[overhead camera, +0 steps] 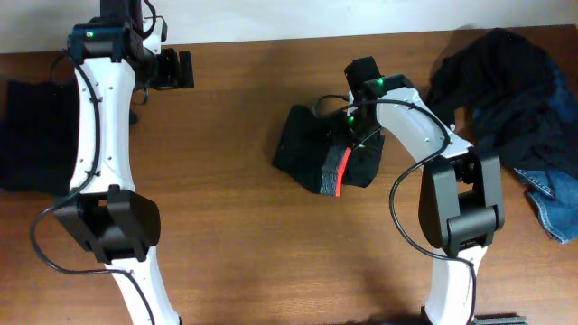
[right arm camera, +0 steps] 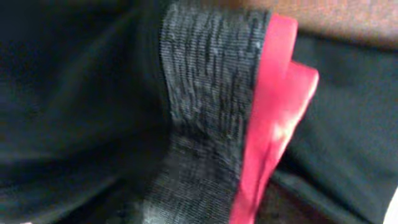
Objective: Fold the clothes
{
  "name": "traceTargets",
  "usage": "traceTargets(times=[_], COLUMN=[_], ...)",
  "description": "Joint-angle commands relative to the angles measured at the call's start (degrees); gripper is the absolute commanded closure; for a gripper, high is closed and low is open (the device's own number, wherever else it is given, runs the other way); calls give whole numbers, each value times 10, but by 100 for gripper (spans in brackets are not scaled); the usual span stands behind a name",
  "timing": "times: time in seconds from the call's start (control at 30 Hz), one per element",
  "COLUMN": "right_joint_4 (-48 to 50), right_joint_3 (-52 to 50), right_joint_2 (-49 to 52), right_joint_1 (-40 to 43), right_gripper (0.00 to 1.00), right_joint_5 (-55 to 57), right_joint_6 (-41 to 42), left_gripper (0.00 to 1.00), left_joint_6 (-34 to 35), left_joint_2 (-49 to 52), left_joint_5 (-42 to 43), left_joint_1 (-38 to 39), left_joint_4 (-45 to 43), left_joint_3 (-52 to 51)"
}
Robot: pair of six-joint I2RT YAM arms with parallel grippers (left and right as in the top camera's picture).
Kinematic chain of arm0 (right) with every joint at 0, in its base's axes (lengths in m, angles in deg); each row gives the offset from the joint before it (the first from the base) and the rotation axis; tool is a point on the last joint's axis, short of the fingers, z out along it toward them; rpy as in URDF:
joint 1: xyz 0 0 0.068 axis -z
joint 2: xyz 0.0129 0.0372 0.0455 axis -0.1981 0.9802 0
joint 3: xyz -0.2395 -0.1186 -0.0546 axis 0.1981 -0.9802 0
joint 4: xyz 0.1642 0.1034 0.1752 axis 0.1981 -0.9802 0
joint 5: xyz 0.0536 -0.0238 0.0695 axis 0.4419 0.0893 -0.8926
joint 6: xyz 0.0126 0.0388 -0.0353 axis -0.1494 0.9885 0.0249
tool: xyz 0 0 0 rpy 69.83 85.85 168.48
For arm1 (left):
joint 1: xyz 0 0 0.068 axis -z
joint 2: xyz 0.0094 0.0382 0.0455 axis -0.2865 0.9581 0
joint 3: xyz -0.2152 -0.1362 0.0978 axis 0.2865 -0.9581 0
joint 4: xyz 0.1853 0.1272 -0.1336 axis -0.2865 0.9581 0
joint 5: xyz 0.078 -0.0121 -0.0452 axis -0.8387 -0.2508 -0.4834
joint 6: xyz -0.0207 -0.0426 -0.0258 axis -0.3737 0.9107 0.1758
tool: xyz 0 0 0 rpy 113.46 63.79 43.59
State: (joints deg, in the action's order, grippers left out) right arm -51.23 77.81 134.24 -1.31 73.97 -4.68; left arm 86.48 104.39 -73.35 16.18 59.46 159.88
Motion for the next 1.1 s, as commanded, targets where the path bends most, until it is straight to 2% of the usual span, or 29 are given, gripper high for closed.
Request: traceTargets(times=[0.0,0.27,0.43,0.83,0.97,1.07], right_joint_4=[9,16,-1,-116,-149,-171], right_joint_3=[-5,-12,-1,76,82,82], right_joint_2=[10,10,-1,-57,-57,-57], right_joint_1=[4,7,19,79,85,87], right_gripper=[48,95,96,96,88,88], right_joint_5=[8,-2,-4,1,27,33], right_joint_6=[56,58,32,-60,-63,-59], left_gripper=[1,1,1,1,0,1], left_joint_6=[1,1,1,1,1,1], left_joint_2=[-2,-2,-2,-2,-2,-2], left_joint_5=[-6,-6,-6,-6,-6,-6], left_joint_1=[-2,-2,-2,-2,-2,-2], left_joint_4=[3,3,3,3,3,5], left_joint_3=[7,7,7,7,7,7])
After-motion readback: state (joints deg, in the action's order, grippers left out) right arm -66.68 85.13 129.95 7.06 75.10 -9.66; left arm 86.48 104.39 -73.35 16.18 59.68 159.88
